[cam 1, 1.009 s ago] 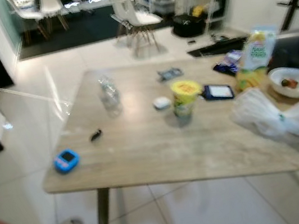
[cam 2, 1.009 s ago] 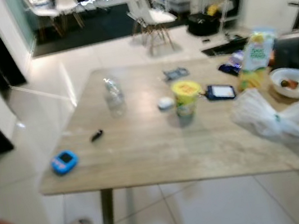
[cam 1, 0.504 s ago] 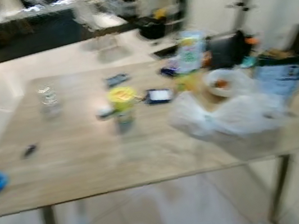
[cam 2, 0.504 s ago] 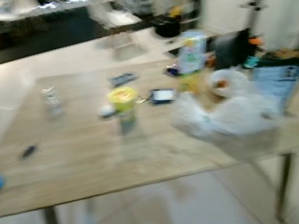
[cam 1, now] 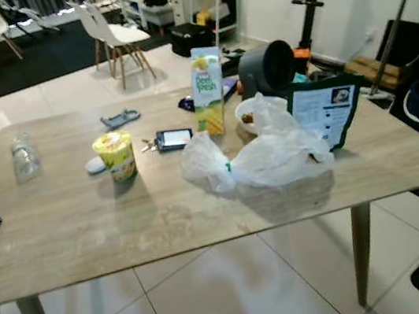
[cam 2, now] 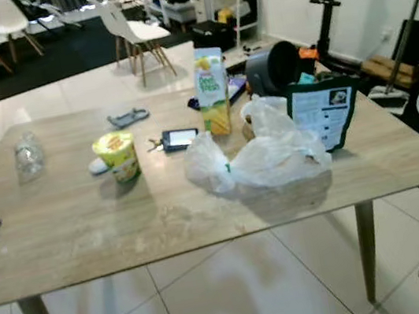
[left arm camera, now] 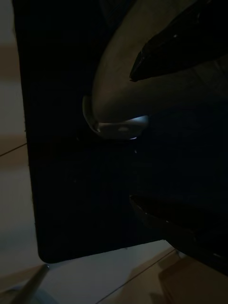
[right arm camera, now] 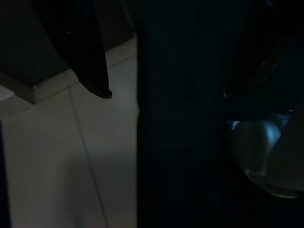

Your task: Restocking fridge

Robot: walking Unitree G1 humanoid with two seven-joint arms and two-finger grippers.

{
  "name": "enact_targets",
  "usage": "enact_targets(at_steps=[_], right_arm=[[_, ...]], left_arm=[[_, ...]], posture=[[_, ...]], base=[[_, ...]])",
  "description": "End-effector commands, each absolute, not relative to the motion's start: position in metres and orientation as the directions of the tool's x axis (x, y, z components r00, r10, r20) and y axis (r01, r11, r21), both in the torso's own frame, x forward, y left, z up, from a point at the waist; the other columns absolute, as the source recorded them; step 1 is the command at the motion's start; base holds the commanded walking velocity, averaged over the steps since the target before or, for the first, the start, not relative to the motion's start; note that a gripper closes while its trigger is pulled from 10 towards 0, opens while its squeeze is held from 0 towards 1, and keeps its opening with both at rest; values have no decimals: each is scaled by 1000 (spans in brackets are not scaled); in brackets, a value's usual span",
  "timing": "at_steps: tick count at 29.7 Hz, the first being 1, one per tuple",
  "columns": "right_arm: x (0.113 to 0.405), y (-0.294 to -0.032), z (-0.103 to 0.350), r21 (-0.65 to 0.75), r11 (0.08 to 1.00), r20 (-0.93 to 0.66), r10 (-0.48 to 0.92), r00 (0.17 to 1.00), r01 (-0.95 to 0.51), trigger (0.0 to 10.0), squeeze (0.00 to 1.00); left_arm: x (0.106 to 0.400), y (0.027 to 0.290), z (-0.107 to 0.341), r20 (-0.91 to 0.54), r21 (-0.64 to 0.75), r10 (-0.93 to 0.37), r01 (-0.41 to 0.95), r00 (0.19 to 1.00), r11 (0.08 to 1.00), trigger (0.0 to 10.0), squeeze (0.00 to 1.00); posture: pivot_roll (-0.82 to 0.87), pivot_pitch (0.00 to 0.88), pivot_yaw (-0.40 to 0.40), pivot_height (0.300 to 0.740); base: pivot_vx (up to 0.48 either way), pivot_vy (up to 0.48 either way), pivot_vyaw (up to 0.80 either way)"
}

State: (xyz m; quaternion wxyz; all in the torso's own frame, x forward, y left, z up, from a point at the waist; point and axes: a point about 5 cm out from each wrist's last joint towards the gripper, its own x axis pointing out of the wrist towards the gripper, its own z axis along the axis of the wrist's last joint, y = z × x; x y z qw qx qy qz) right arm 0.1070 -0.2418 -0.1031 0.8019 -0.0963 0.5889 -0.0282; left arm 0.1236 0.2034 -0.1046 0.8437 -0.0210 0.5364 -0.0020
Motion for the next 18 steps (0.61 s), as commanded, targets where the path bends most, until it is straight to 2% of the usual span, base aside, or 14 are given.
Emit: enact_targets(at_steps=[1,13,18], right_arm=[[111,-237,-103,-155,987,-935,-130,329,-49,10000,0],[118,-229,-103,-100,993,-931,-74,357,-55,10000,0],[119,-229,-102,-102,994,-927,-81,365,-38,10000,0]], left_arm=[[119,205,-106,-912,-31,-20,-20,409,999,10000,0],[118,205,-106,-914,-28,-19,-17,406,999,10000,0],[117,204,-106,-914,-29,-19,-18,405,999,10000,0]], posture=[[81,0,-10,740],[81,0,-10,740],[81,0,-10,740]], base=[[0,0,0],[0,0,782],[0,0,0]])
